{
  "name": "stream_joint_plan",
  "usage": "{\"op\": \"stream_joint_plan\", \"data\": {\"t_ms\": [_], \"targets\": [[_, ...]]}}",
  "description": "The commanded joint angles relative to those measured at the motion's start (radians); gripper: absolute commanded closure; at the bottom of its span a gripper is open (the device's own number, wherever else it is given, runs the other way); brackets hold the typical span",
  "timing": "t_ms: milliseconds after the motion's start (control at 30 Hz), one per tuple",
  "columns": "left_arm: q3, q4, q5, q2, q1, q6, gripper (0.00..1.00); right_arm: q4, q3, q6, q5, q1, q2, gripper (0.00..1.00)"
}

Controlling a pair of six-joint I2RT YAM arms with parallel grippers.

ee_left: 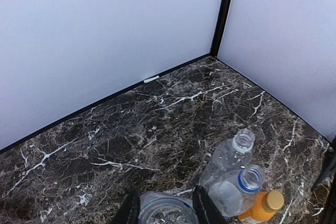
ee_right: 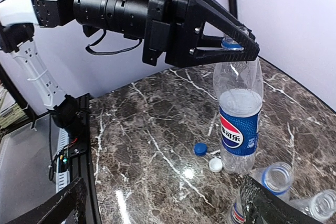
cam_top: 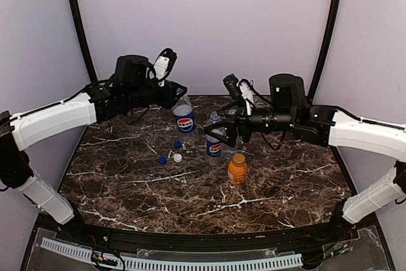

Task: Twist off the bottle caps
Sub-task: Pass from the right arm to the left, then place the bottle without the bottle cap at the center of the board.

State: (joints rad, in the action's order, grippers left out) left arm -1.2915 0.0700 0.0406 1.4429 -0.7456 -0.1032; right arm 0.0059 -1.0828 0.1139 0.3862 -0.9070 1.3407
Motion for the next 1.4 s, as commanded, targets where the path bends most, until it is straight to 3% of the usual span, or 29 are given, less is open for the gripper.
{"op": "stream_joint_plan", "data": {"t_ms": [0,300,567,633,900,1033,1367], "targets": [[-0.108,-0.11,0.011,0.135,0.034,0.04,1.0,-0.035,0.037,0.038,-0.172,0.015,-0.06,0.02],[-0.272,-0.135,-0.038,0.393,0.048,0.095,1.0,-0.155,0.111,0.053,-0.295,0.018,-0.147,0.07],[-0.283,-0.12,-0.073,0.451,0.048,0.13,0.99,-0.176,0.186,0.075,-0.331,0.019,-0.18,0.09],[-0.277,-0.118,-0.076,0.453,0.048,0.131,0.96,-0.175,0.192,0.078,-0.33,0.02,-0.175,0.09],[-0.264,-0.119,-0.089,0.453,0.048,0.135,0.6,-0.188,0.194,0.073,-0.334,0.019,-0.132,0.1],[-0.269,-0.116,-0.094,0.452,0.048,0.133,0.49,-0.193,0.197,0.071,-0.334,0.019,-0.118,0.1],[-0.269,-0.104,-0.11,0.433,0.048,0.13,0.38,-0.204,0.208,0.064,-0.344,0.019,-0.069,0.12]]}}
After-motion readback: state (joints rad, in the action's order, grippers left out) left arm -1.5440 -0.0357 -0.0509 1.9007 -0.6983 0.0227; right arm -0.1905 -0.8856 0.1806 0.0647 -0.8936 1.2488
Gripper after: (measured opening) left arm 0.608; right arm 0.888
